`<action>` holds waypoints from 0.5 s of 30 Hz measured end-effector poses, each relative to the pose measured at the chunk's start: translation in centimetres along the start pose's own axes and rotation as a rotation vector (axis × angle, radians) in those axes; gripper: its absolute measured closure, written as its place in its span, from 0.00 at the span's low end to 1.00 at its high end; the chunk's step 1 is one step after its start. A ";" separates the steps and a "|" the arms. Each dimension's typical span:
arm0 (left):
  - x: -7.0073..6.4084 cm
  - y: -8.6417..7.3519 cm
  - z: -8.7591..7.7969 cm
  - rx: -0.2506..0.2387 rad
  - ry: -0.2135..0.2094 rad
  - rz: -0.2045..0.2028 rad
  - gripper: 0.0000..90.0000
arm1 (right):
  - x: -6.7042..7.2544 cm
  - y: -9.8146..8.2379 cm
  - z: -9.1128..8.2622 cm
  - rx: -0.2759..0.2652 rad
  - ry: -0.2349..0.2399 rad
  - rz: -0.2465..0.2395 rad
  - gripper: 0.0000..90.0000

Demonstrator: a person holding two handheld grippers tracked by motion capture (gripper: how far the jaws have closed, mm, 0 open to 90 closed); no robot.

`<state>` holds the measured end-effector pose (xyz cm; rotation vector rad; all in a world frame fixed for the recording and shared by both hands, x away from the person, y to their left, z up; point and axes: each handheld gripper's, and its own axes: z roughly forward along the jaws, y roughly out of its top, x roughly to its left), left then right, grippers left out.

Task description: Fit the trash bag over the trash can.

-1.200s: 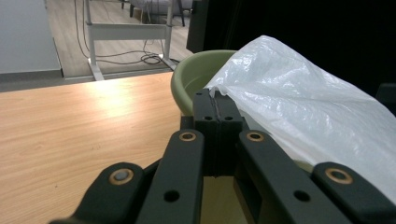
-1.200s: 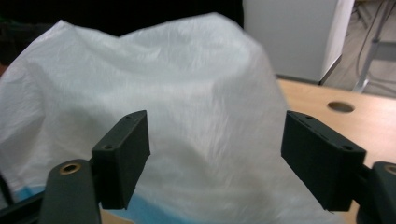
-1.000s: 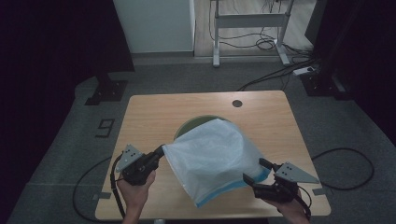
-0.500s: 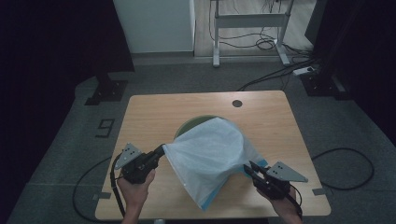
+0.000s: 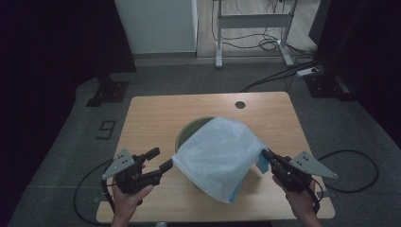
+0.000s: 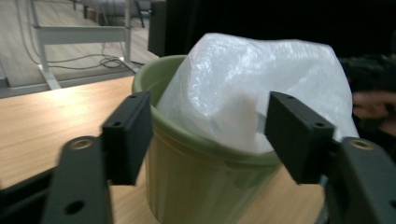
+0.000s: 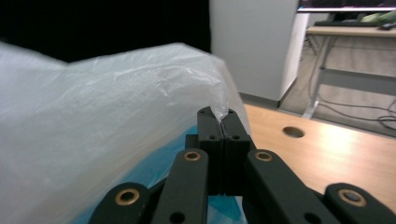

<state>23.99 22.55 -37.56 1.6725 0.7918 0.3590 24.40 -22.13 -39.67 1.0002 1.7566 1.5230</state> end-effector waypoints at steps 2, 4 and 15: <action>0.2 -0.2 -0.3 0.010 0.007 0.005 0.32 | -0.5 0.6 -0.2 -0.009 -0.007 0.005 0.98; 0.4 -0.3 -0.4 0.010 0.011 0.001 0.31 | -0.6 0.9 -0.3 -0.011 -0.008 0.002 0.98; -0.5 1.9 0.7 0.004 0.010 0.027 0.31 | -0.3 1.6 -0.1 -0.002 0.007 -0.019 0.98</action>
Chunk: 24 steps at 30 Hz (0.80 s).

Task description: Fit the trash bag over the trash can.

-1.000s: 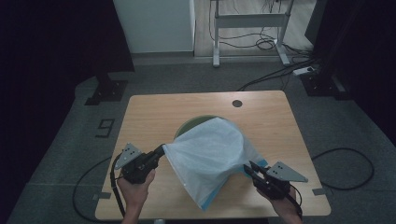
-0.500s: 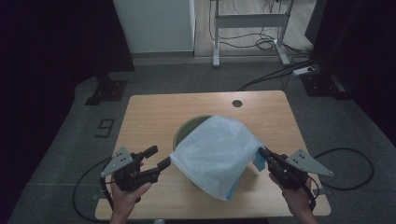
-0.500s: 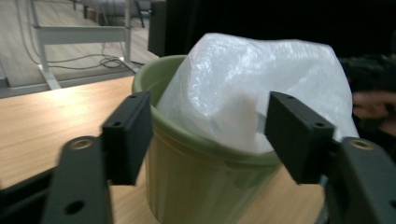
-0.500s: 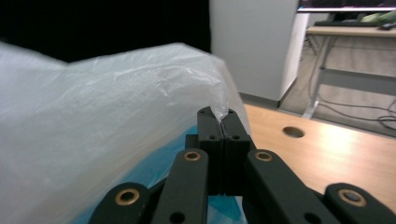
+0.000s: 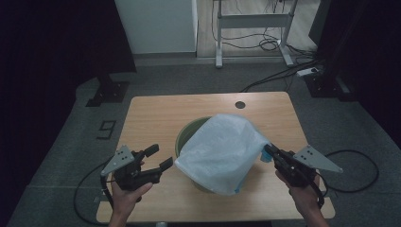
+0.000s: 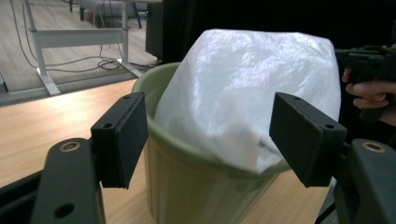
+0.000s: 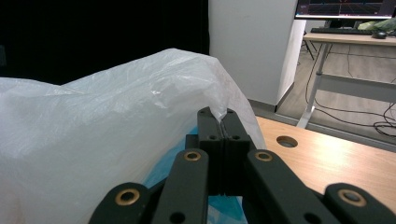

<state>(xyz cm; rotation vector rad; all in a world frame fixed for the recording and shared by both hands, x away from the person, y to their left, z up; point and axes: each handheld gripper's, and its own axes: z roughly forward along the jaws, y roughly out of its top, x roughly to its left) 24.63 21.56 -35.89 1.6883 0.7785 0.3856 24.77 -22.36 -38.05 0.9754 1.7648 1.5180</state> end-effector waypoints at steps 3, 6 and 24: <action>-0.6 0.7 0.7 0.010 -0.011 0.017 0.31 | 0.3 0.1 0.1 0.003 0.010 -0.008 0.98; -1.2 1.4 1.5 0.021 -0.024 0.030 0.32 | 0.5 0.2 0.3 0.004 0.022 -0.007 0.98; -4.1 1.8 5.0 0.093 -0.098 0.079 0.24 | 2.7 1.3 1.4 0.000 0.096 -0.018 0.98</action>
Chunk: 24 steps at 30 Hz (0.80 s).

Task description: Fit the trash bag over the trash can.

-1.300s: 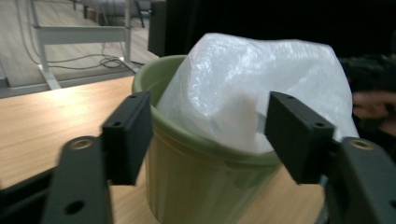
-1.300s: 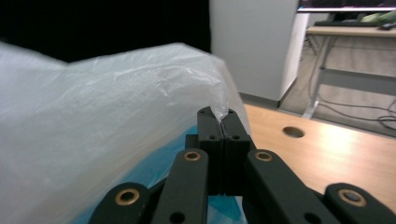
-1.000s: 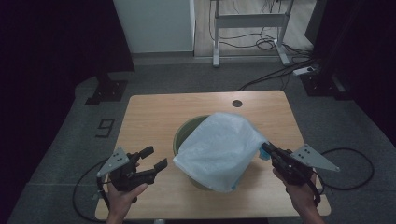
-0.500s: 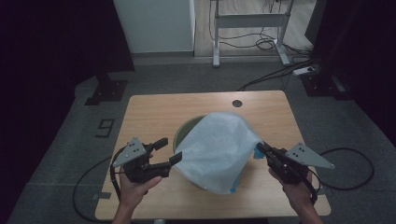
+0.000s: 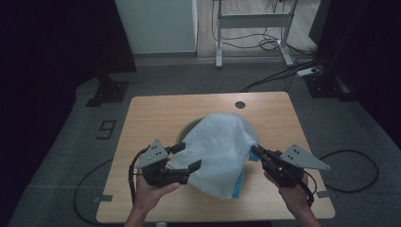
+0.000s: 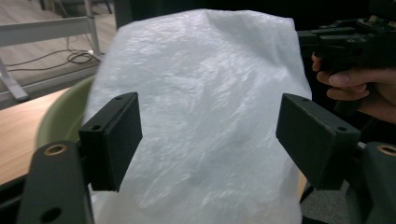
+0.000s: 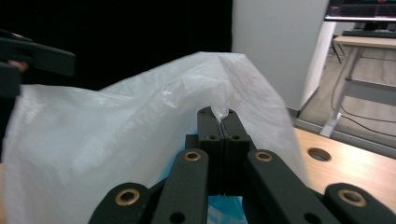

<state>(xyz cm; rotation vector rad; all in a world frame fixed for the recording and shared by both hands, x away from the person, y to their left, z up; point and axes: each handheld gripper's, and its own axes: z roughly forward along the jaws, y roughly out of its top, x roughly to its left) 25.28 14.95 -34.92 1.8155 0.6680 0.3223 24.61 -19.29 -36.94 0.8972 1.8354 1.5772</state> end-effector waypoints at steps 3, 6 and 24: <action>-0.4 0.0 0.4 0.012 -0.015 0.009 0.23 | 0.8 0.3 0.4 -0.002 0.024 -0.011 0.98; -0.7 -0.1 0.7 0.027 -0.022 0.021 0.23 | 1.4 0.5 0.7 0.000 0.040 -0.019 0.98; -1.6 -3.2 1.6 0.025 0.041 0.034 0.21 | 1.3 0.0 0.7 0.003 0.038 0.006 0.98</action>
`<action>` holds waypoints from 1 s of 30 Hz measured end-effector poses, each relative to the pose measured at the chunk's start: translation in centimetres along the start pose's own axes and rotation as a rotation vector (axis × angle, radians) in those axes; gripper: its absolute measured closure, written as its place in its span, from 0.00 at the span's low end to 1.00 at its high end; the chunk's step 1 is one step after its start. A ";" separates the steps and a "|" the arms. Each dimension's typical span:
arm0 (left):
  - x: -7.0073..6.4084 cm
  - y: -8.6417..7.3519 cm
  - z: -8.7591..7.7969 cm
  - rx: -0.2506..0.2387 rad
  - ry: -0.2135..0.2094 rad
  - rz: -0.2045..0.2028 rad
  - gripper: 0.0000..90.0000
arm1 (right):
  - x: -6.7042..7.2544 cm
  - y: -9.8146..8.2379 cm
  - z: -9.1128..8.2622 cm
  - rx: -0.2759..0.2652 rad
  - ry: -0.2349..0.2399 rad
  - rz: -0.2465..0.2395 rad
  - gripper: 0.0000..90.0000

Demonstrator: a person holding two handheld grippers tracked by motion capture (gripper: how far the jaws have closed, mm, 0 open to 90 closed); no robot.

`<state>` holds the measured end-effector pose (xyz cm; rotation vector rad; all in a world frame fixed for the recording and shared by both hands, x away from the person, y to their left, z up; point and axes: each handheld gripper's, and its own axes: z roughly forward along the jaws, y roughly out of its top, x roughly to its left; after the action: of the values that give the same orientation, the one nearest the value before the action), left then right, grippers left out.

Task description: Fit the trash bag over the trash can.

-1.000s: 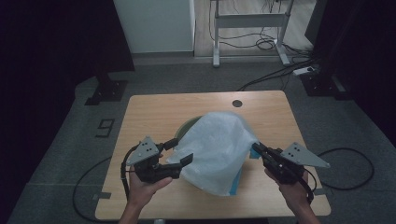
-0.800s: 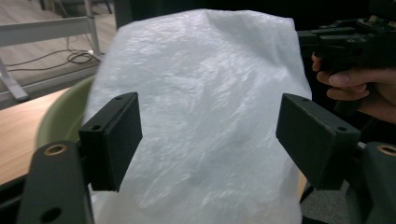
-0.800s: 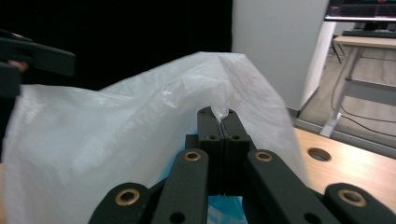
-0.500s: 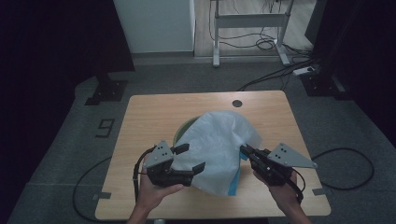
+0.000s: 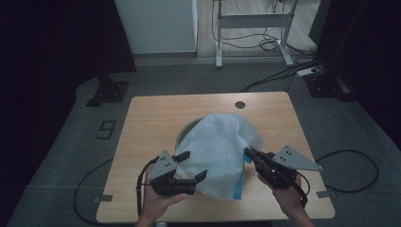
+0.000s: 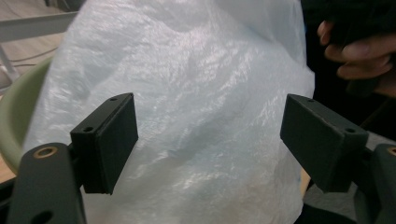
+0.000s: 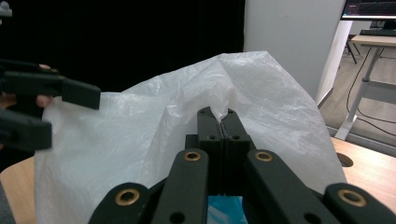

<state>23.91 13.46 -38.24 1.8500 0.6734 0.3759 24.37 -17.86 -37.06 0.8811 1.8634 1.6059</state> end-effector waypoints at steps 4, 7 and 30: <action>-0.8 -0.7 0.9 0.019 0.036 0.033 0.26 | 0.3 0.0 -0.1 -0.002 0.005 0.001 0.98; -1.1 -0.9 1.2 0.020 0.028 0.042 0.34 | 0.3 0.0 -0.1 -0.002 0.007 -0.002 0.98; 1.3 -0.4 -0.8 -0.113 -0.030 -0.090 1.00 | -0.1 -0.6 -1.3 -0.011 0.012 -0.002 0.64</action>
<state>24.35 14.95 -38.37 1.7091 0.6989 0.3205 23.38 -18.88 -37.41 0.8668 1.8617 1.6222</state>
